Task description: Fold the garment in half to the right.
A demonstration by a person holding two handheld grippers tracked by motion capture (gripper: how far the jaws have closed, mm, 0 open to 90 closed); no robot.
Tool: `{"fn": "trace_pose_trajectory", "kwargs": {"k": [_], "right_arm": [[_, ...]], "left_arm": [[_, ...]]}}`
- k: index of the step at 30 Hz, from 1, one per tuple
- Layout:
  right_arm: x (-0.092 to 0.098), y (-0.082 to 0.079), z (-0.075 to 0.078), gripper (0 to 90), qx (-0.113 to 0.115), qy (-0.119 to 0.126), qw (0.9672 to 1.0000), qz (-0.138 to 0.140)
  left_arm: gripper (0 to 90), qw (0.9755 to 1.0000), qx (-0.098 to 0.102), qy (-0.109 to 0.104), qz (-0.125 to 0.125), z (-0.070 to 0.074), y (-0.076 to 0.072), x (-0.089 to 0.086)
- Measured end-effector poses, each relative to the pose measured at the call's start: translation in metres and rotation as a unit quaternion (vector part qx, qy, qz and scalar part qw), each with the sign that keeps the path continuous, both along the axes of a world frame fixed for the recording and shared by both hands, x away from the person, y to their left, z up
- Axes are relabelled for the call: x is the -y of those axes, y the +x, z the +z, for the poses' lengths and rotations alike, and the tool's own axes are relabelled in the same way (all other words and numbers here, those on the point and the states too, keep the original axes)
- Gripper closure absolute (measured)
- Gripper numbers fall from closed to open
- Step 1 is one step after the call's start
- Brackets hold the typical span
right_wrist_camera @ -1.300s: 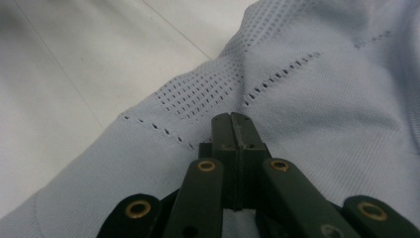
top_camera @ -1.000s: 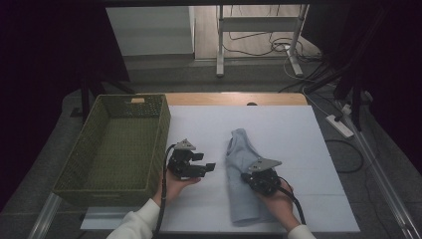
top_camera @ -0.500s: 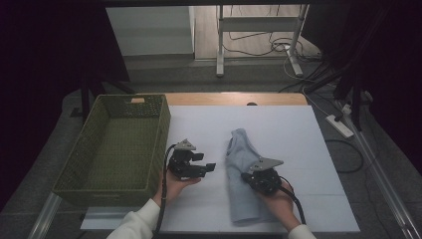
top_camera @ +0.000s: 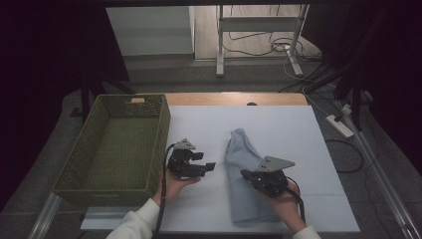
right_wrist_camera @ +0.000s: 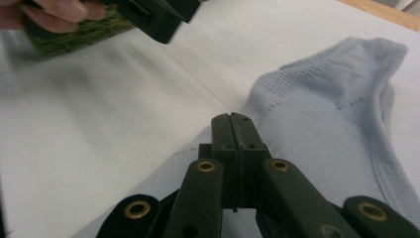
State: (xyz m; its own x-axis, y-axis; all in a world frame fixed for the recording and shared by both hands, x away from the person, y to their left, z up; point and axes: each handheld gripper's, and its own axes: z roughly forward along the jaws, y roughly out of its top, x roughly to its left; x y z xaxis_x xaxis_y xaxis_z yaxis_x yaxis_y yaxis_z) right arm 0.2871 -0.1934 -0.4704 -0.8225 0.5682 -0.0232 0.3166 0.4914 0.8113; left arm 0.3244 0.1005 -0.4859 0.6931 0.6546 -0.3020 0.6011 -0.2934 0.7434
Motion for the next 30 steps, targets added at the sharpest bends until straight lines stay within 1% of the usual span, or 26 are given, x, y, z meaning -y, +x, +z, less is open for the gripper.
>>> {"fn": "trace_pose_trajectory", "kwargs": {"k": [2, 5, 10, 11, 15, 18, 21, 23, 30], "right_arm": [[0.000, -0.002, 0.000, 89.2, -0.009, -0.004, 0.9999, 0.005], [0.002, -0.005, -0.006, 89.2, -0.024, -0.015, 0.9996, 0.009], [0.006, -0.008, -0.011, 89.2, -0.033, -0.018, 0.9993, 0.007], [0.006, -0.008, -0.013, 89.3, -0.034, -0.022, 0.9992, 0.007], [0.003, -0.006, -0.023, 89.3, -0.043, -0.057, 0.9974, 0.009], [0.003, -0.004, -0.030, 89.3, -0.055, -0.067, 0.9962, 0.008], [0.003, -0.003, -0.035, 89.3, -0.060, -0.074, 0.9954, 0.007], [0.003, -0.002, -0.037, 89.4, -0.060, -0.078, 0.9952, 0.007], [0.004, -0.001, -0.041, 89.4, -0.058, -0.074, 0.9955, 0.007]], "left_arm": [[32.8, 1.0000, 0.000, -0.001, 0.001, 0.000, 0.000, -0.001], [32.8, 1.0000, 0.001, -0.001, 0.001, 0.001, 0.000, -0.001], [32.8, 1.0000, 0.000, -0.001, 0.001, 0.000, 0.000, 0.000], [32.8, 1.0000, 0.000, -0.001, 0.001, 0.000, 0.000, 0.000], [32.7, 1.0000, 0.001, 0.000, 0.000, 0.001, 0.000, 0.000], [32.7, 1.0000, 0.000, 0.000, 0.000, 0.001, 0.000, -0.001], [32.7, 1.0000, 0.001, 0.000, 0.001, 0.000, 0.000, -0.001], [32.7, 1.0000, 0.000, 0.000, 0.001, 0.000, 0.000, -0.001], [32.6, 1.0000, 0.000, 0.001, 0.000, 0.000, 0.000, 0.000]]}}
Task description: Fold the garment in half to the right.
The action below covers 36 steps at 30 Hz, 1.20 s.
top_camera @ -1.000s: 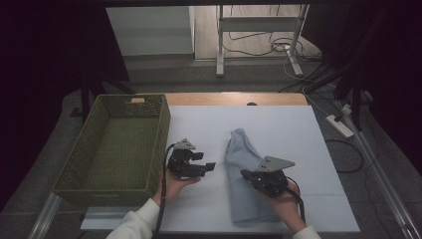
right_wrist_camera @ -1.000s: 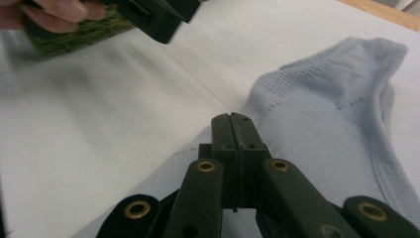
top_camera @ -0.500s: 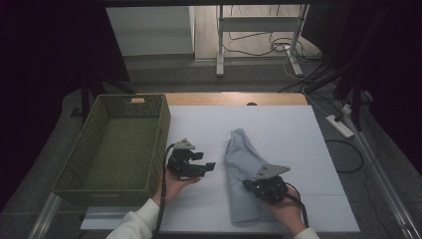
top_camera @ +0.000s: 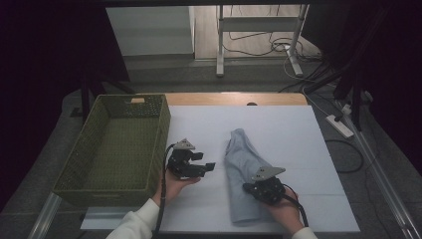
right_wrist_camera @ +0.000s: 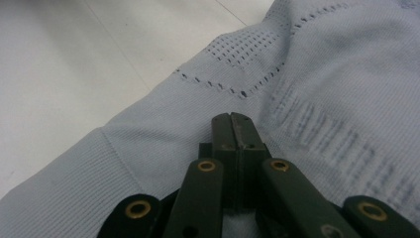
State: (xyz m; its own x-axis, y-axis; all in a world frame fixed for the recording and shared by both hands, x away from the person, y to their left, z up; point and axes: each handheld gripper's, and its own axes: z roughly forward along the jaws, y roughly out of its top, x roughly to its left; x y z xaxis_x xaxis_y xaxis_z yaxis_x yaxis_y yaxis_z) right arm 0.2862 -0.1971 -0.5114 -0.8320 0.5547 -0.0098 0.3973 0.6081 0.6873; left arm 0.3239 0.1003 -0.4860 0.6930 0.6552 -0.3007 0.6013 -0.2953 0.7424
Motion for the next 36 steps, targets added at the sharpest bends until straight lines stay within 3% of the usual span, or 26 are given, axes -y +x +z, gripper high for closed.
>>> {"fn": "trace_pose_trajectory", "kwargs": {"k": [9, 17, 19, 23, 28, 36], "right_arm": [[0.001, 0.000, 0.003, 89.3, 0.003, 0.009, 1.0000, 0.002], [0.002, -0.011, 0.025, 88.2, 0.041, 0.049, 0.9978, 0.020], [0.003, -0.014, 0.031, 85.7, 0.044, 0.060, 0.9967, 0.030], [0.008, -0.021, 0.037, 78.4, 0.051, 0.061, 0.9964, 0.029], [0.016, -0.024, 0.036, 61.0, 0.045, 0.059, 0.9972, 0.010], [0.026, -0.027, 0.034, 48.6, 0.046, 0.058, 0.9972, 0.004]], "left_arm": [[32.6, 1.0000, 0.000, 0.000, -0.001, 0.000, 0.000, 0.000], [32.6, 1.0000, 0.002, -0.003, 0.002, 0.001, 0.001, -0.001], [32.6, 1.0000, 0.002, -0.004, 0.002, 0.001, 0.001, -0.002], [32.6, 1.0000, 0.002, -0.005, 0.002, 0.001, 0.001, -0.003], [32.6, 1.0000, 0.004, -0.007, 0.002, 0.003, 0.001, -0.003], [32.6, 0.9999, 0.004, -0.009, 0.000, 0.004, 0.002, -0.003]]}}
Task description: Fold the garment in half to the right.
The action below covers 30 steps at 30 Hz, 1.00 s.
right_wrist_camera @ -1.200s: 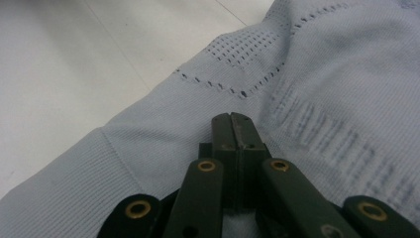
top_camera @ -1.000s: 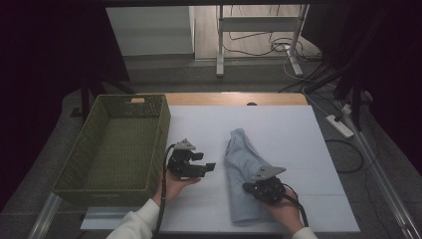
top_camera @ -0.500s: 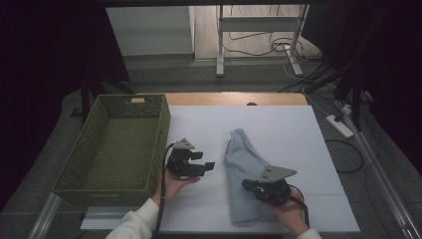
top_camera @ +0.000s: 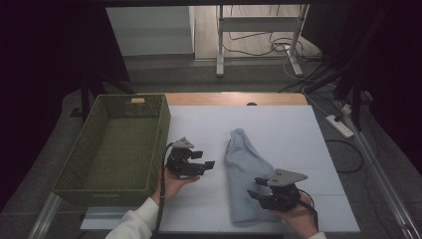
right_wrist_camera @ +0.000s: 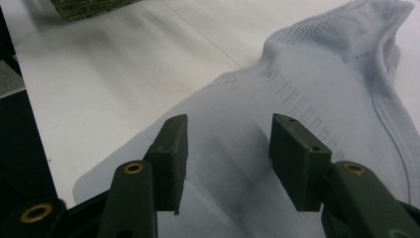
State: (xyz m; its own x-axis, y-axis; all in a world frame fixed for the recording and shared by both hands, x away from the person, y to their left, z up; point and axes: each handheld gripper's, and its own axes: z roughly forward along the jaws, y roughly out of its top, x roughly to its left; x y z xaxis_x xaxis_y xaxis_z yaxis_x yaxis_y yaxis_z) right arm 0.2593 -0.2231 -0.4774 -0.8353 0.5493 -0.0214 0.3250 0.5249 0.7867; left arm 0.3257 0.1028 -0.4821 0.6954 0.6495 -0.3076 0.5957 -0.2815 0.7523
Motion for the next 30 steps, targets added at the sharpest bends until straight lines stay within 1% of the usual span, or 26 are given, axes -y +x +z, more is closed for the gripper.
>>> {"fn": "trace_pose_trajectory", "kwargs": {"k": [6, 9, 11, 14, 19, 26, 30], "right_arm": [[0.006, -0.001, 0.000, 44.7, -0.002, 0.004, 1.0000, 0.002], [0.010, -0.003, 0.001, 43.4, 0.000, 0.006, 1.0000, 0.005], [0.012, -0.005, 0.002, 42.7, 0.003, 0.003, 1.0000, 0.007], [0.014, -0.009, 0.002, 42.1, 0.009, -0.008, 0.9999, 0.009], [0.017, -0.014, 0.001, 41.6, 0.011, -0.020, 0.9997, 0.009], [0.024, -0.016, 0.001, 41.5, 0.009, -0.019, 0.9997, 0.007], [0.025, -0.018, 0.003, 41.5, 0.011, -0.022, 0.9996, 0.012]], "left_arm": [[32.6, 1.0000, 0.001, -0.001, -0.003, 0.001, 0.001, 0.001], [32.6, 1.0000, 0.001, -0.002, -0.003, 0.001, 0.001, 0.001], [32.7, 1.0000, 0.001, -0.002, -0.004, 0.001, 0.002, 0.001], [32.7, 1.0000, 0.000, -0.002, -0.004, 0.001, 0.002, 0.001], [32.7, 1.0000, 0.002, -0.004, -0.004, 0.002, 0.003, 0.001], [32.7, 1.0000, 0.003, -0.003, -0.005, 0.002, 0.003, 0.002], [32.7, 1.0000, 0.004, -0.004, -0.003, 0.003, 0.002, 0.001]]}}
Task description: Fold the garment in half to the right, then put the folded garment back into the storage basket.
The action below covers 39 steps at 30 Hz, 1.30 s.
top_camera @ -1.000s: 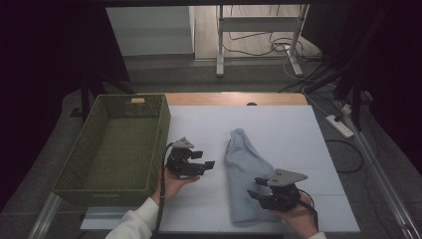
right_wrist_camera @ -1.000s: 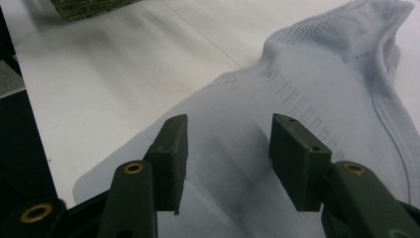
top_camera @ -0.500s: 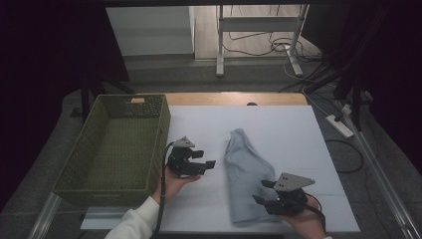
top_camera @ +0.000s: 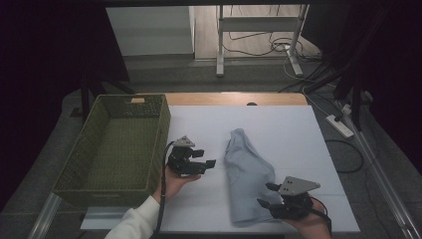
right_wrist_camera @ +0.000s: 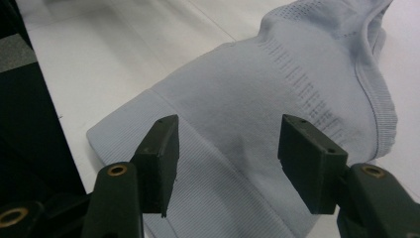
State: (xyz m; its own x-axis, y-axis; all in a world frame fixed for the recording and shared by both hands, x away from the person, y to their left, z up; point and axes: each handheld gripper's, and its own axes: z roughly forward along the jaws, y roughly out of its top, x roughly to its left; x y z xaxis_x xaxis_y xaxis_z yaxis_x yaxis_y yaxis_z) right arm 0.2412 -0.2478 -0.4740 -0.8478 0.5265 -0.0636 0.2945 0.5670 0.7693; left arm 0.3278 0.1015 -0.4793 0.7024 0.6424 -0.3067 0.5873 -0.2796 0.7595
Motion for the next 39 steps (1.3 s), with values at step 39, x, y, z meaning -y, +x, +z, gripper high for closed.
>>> {"fn": "trace_pose_trajectory", "kwargs": {"k": [39], "right_arm": [[-0.041, -0.017, -0.038, 25.7, -0.026, -0.159, 0.9828, 0.091]], "left_arm": [[32.7, 1.0000, -0.004, 0.000, -0.008, -0.003, 0.001, 0.006]]}}
